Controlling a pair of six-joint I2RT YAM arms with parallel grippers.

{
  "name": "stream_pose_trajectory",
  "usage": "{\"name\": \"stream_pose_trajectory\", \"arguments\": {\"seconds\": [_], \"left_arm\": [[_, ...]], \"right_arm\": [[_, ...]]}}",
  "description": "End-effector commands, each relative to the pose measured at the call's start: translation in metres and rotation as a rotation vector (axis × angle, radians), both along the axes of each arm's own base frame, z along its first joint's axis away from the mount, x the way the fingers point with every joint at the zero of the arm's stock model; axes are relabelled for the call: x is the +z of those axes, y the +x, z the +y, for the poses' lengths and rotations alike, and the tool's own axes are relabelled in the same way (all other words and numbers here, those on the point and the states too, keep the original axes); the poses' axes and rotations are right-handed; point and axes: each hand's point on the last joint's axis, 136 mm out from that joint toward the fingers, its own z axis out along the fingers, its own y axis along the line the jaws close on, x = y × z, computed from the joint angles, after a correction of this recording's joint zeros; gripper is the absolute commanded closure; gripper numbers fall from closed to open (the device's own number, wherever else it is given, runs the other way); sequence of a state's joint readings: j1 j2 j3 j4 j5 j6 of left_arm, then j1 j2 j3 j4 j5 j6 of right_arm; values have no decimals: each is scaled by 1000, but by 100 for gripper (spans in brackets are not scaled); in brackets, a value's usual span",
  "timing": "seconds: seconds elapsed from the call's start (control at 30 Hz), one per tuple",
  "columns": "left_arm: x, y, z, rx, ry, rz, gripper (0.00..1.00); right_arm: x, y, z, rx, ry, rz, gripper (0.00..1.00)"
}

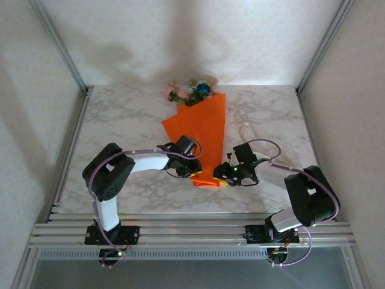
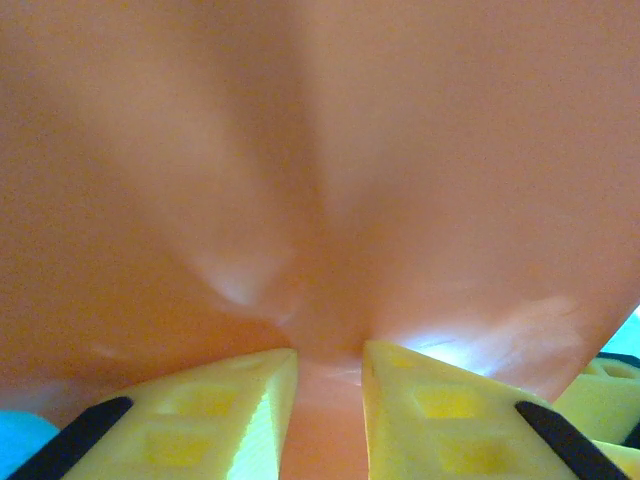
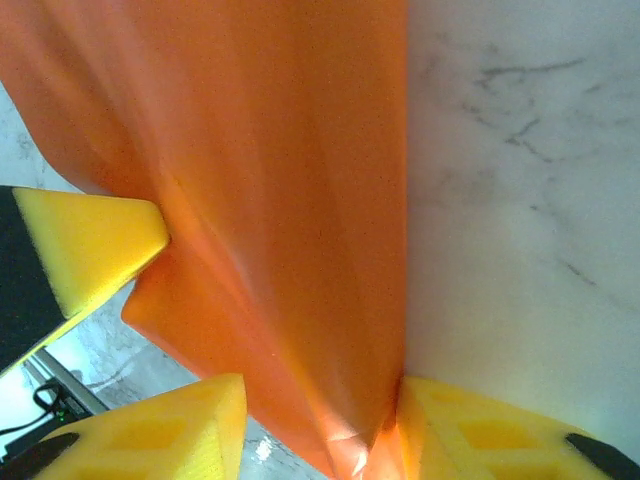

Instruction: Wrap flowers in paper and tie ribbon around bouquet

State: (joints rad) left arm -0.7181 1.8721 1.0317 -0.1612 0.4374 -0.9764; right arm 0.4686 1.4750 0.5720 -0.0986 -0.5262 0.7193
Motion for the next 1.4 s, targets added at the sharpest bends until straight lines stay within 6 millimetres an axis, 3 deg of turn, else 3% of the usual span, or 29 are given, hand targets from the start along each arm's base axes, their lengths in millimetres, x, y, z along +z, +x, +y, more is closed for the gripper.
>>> {"name": "stream_pose_trajectory", "arguments": {"seconds": [0.0, 0.3, 0.57, 0.73, 1.0, 1.1, 1.23, 1.37], "left_arm": [[-74, -39, 71, 14, 311, 148, 75], [-92, -46, 93, 2, 397, 165, 80], [-99, -49, 98, -1, 415, 181, 83], [-101, -48, 99, 2, 415, 182, 84], [-101, -48, 100, 5, 416, 184, 85], [-101, -48, 102, 6, 420, 184, 85], [-101, -47, 105, 2, 430, 182, 86], [-102, -49, 107, -10, 440, 182, 87]], "right_arm": [[-2, -1, 5, 28, 36, -9, 56], [2, 11, -20, -15, -52, -120, 51], [-10, 30, -8, 23, -25, -147, 51], [-6, 35, 4, 32, 46, -162, 60], [20, 43, 9, 22, 95, -233, 100], [23, 43, 1, 4, 58, -253, 100], [24, 51, -9, -31, 32, -286, 62], [12, 71, -7, -32, 45, -275, 58]]}}
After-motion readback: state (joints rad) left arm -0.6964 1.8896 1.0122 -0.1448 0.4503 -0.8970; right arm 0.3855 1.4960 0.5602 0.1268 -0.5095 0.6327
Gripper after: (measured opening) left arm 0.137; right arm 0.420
